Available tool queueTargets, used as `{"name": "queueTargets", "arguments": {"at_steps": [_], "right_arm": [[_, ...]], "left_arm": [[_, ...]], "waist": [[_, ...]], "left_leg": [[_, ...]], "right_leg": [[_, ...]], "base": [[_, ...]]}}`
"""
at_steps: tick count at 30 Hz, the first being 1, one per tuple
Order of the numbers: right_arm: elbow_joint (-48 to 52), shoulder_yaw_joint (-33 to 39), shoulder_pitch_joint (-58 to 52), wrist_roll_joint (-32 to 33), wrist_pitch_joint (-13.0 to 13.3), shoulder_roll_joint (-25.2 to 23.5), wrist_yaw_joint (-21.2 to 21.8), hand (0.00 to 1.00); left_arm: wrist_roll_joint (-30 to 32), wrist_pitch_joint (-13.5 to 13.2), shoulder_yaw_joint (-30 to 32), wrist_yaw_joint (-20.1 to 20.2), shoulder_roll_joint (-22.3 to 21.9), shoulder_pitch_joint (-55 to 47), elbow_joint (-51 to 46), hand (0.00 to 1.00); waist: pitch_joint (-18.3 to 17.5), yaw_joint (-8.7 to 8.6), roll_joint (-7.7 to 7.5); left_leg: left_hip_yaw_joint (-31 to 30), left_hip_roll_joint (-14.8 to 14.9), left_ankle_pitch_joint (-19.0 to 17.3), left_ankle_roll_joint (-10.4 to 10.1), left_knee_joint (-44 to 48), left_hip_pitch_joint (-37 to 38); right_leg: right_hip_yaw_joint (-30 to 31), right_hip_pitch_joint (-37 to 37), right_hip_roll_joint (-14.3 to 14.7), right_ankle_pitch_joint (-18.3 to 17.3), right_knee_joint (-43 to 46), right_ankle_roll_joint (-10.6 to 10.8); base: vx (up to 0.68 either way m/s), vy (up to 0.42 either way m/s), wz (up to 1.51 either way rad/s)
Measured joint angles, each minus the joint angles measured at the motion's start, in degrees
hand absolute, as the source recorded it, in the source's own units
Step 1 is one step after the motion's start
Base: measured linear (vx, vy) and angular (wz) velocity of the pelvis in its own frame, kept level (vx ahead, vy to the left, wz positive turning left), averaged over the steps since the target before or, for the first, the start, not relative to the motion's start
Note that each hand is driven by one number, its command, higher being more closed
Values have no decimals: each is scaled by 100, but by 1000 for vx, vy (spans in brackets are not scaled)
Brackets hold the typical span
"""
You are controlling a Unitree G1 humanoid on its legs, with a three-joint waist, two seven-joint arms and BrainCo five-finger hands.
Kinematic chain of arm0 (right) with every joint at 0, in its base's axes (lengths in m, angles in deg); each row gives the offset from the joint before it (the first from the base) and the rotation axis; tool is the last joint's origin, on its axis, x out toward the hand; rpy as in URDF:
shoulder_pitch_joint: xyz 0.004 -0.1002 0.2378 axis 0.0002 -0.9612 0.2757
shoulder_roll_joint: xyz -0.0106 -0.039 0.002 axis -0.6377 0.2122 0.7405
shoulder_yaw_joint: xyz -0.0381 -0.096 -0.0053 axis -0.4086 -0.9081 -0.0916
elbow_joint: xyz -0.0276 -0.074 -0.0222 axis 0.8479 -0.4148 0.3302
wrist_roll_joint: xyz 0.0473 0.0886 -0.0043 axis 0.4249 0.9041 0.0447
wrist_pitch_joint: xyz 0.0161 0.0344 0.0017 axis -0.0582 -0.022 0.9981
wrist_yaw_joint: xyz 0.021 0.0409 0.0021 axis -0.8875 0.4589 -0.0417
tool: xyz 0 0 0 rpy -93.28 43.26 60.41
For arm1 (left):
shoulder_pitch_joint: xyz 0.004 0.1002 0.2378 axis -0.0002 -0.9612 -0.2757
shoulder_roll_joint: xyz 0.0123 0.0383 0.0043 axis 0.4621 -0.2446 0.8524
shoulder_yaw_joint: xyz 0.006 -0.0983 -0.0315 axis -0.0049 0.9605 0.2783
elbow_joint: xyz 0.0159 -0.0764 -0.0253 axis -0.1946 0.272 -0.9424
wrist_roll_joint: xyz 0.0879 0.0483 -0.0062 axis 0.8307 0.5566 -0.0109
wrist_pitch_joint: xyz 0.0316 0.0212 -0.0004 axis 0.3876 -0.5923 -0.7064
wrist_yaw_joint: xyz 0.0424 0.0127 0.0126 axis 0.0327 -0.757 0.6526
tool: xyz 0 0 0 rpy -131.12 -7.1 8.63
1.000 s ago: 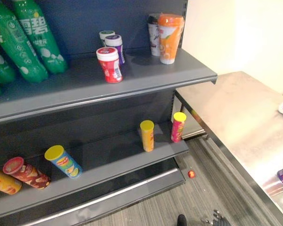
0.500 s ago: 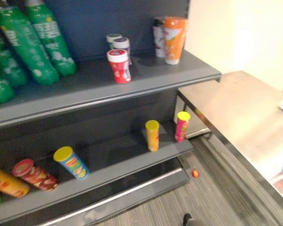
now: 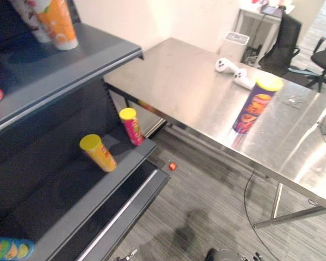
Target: Put the gum and the chips on the shelf.
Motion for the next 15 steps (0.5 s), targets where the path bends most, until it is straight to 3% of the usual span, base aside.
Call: {"name": "queueTargets", "arguments": {"at_steps": [4, 9, 11, 14, 15], "right_arm": [[-77, -42, -1, -8, 24, 18, -24, 0], [-76, -96, -58, 26, 18, 29, -62, 0], [-72, -97, -40, 98, 7, 25, -67, 0], [-61, -98, 14, 289, 3, 81, -126, 0], [-89, -129, 77, 291, -6, 187, -133, 0]], "left_arm": [[-3, -21, 6, -32, -9, -15, -1, 0], [-49, -86, 11, -76, 1, -13, -4, 0], [-365, -86, 112, -68, -3, -46, 5, 0], [-663, -204, 224, -50, -58, -215, -1, 0], [-671, -247, 188, -31, -110, -305, 3, 0]], "waist": [[8, -28, 14], [16, -46, -11], [23, -22, -29], [71, 4, -37], [114, 11, -4]], "left_leg": [[71, 119, 111, -65, 124, -1], [-201, 396, 118, -77, 468, -145], [-312, 584, 50, -75, 855, -251], [-1524, 714, 56, -42, 1715, -458], [-2309, 512, -197, -31, 1626, -481]], "right_leg": [[-32, 282, 279, 129, -769, 196], [-184, 450, 435, 122, -990, 187], [-155, 465, 485, 106, -1004, 142], [336, 462, 446, 58, -816, -9], [643, 422, 412, 49, -799, 10]], "base": [[-130, -116, -13], [-105, -62, 18], [-36, -31, -9], [-13, -25, -70], [-20, 33, -102]]}}
